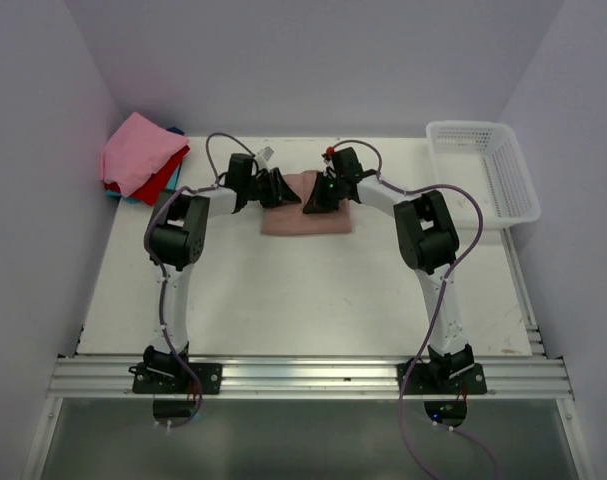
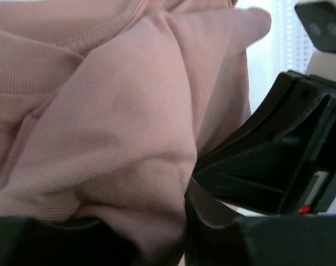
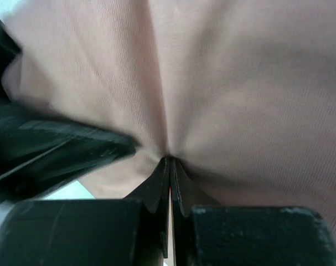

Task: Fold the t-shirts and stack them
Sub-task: Neatly place the folded tshirt to the corner

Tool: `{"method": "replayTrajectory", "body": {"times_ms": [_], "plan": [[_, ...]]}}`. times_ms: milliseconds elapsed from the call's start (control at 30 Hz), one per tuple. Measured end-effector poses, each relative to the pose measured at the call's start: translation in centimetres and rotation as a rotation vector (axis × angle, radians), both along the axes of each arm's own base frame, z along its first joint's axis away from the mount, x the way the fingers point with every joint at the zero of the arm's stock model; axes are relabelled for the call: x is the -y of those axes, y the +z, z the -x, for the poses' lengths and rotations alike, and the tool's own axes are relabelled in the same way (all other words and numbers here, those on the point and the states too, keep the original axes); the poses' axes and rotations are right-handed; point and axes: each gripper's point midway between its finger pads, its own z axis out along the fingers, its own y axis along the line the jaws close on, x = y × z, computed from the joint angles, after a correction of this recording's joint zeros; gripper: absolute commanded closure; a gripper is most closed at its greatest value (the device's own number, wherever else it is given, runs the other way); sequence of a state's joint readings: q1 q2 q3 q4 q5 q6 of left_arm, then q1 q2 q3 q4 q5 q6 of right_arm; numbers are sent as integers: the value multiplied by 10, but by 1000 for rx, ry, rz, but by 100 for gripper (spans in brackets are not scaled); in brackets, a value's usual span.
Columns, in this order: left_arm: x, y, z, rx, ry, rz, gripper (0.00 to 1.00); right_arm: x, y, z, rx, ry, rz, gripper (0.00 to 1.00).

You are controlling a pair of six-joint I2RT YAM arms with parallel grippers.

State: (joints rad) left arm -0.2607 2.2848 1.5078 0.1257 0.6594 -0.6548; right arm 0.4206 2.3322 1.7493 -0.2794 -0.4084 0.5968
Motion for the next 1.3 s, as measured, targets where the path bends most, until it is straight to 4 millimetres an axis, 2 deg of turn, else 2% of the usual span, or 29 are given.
{"method": "replayTrajectory", "body": {"times_ms": [33,100,267,400,467,533,600,667,733,833,933,967,1067,1200,1233,1300], "plan": [[1,-7,5,-18,-3,14,100,0,0,0,-2,1,1,100],[1,-15,11,-37,-16,47,100,1,0,2,-6,2,3,100],[2,-12,16,-24,-4,89,100,2,0,6,-10,8,3,100],[1,-10,25,-42,4,99,100,2,2,22,-20,48,-28,100],[-1,-9,29,-52,9,97,100,2,8,37,-25,79,-64,75],[-5,-3,30,-55,24,97,100,4,18,54,-21,116,-88,60],[-12,12,25,-38,50,108,100,6,37,69,1,147,-108,57],[-26,35,14,-1,89,127,100,11,64,85,47,174,-128,56],[-51,67,-3,55,156,149,100,15,98,94,124,195,-148,55],[-105,123,-43,173,288,175,100,23,141,111,242,222,-169,55],[-165,187,-82,314,419,218,100,32,159,128,303,245,-167,55],[-188,197,-88,343,461,225,100,34,160,132,307,249,-162,55],[-261,249,-98,474,598,318,100,42,147,145,285,270,-130,57],[-351,298,-88,642,755,398,100,50,127,158,227,288,-85,57],[-367,306,-83,675,779,413,100,51,124,160,218,292,-78,57],[-382,311,-76,708,797,434,100,53,122,162,211,299,-70,57]]}}
